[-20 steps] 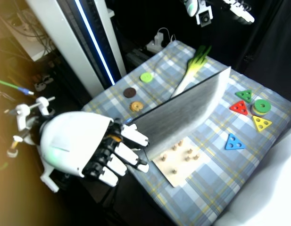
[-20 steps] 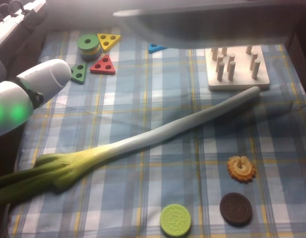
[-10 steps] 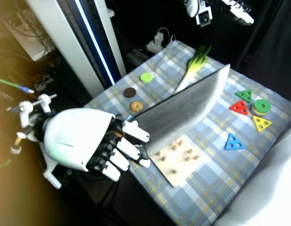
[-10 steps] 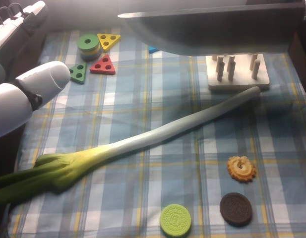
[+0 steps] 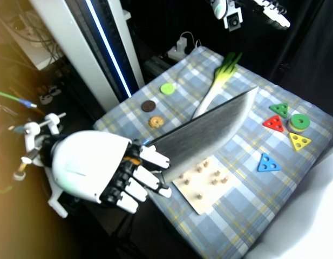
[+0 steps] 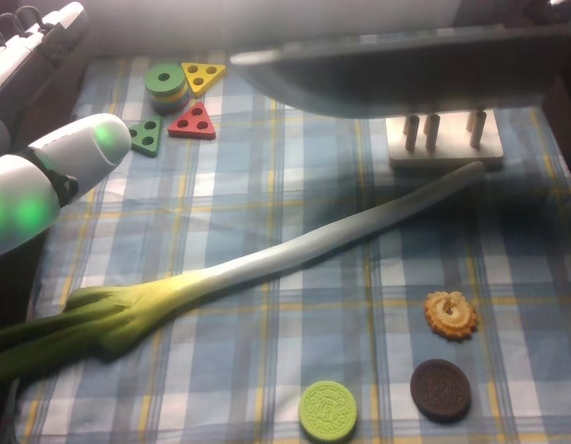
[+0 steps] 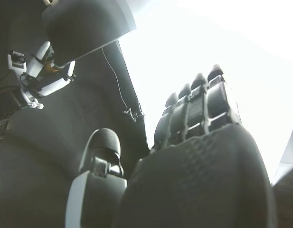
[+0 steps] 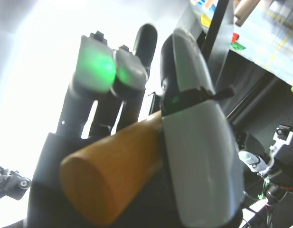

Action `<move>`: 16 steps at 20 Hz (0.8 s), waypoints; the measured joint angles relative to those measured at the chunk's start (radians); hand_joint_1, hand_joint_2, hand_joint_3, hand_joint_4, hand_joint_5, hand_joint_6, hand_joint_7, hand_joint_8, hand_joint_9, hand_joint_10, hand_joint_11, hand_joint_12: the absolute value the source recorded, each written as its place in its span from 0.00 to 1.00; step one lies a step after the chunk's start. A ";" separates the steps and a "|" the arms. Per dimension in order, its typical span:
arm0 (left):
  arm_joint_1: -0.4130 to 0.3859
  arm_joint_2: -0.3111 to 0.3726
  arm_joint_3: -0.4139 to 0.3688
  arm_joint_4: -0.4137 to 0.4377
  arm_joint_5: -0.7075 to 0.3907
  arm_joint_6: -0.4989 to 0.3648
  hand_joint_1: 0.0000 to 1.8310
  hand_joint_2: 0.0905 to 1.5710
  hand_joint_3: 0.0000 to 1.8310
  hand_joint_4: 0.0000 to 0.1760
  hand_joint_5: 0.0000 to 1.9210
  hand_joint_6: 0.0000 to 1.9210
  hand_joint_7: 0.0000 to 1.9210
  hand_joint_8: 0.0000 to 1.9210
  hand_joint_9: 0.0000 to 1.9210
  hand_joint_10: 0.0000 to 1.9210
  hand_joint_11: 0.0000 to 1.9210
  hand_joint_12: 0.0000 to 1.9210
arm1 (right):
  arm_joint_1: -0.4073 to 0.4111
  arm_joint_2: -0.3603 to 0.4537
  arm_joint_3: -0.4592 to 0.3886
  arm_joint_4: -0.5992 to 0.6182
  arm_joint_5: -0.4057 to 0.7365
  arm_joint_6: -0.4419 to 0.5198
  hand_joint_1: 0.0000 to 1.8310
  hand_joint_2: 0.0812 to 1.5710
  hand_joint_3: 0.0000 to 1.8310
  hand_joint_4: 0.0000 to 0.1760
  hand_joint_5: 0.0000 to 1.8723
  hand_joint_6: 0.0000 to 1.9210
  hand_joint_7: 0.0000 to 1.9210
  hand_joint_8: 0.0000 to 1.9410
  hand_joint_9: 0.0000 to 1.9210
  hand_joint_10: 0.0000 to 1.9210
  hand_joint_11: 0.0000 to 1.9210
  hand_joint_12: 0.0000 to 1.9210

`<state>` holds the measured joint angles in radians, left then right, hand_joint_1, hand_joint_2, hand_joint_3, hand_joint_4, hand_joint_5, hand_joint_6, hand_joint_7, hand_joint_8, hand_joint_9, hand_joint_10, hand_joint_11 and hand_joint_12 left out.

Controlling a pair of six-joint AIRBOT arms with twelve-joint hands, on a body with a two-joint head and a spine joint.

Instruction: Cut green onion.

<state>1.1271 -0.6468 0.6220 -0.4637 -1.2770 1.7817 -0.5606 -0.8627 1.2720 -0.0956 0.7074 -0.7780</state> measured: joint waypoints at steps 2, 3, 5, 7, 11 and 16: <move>0.000 0.000 0.000 -0.001 0.000 0.000 0.00 0.80 0.00 0.00 0.00 0.00 0.00 0.00 0.00 0.00 0.00 0.00 | 0.000 0.000 0.010 0.006 -0.024 0.004 0.75 0.80 0.00 1.00 0.41 1.00 0.55 1.00 0.62 1.00 0.54 0.99; 0.000 0.000 0.000 0.000 0.000 0.000 0.00 0.80 0.00 0.00 0.00 0.00 0.00 0.00 0.00 0.00 0.00 0.00 | 0.000 -0.004 0.021 0.014 -0.042 0.005 0.75 0.80 0.00 1.00 0.42 1.00 0.56 1.00 0.65 1.00 0.69 1.00; 0.000 0.000 0.000 0.000 0.000 0.000 0.00 0.81 0.00 0.00 0.00 0.00 0.00 0.00 0.00 0.00 0.00 0.00 | 0.000 -0.013 0.034 0.025 -0.055 0.008 0.76 0.79 0.00 1.00 0.41 1.00 0.56 1.00 0.66 1.00 0.73 1.00; 0.000 0.000 0.000 0.000 0.000 0.000 0.00 0.80 0.00 0.00 0.00 0.00 0.00 0.00 0.00 0.00 0.00 0.00 | 0.000 -0.022 0.049 0.042 -0.079 0.009 0.77 0.80 0.00 1.00 0.40 1.00 0.56 1.00 0.68 1.00 0.73 1.00; 0.000 0.000 0.000 0.000 -0.003 0.000 0.00 0.81 0.00 0.00 0.00 0.00 0.00 0.00 0.00 0.00 0.00 0.00 | 0.000 -0.045 0.082 0.079 -0.117 0.008 0.77 0.81 0.00 0.97 0.34 1.00 0.51 1.00 0.65 1.00 0.74 1.00; 0.002 0.000 -0.001 0.000 -0.003 -0.001 0.00 0.82 0.01 0.00 0.00 0.00 0.00 0.00 0.00 0.00 0.00 0.00 | 0.000 -0.080 0.134 0.118 -0.161 0.011 0.74 0.80 0.00 1.00 0.40 1.00 0.53 1.00 0.64 1.00 0.70 1.00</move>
<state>1.1290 -0.6468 0.6209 -0.4637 -1.2804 1.7805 -0.5606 -0.9428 1.4063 0.0223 0.5461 -0.7673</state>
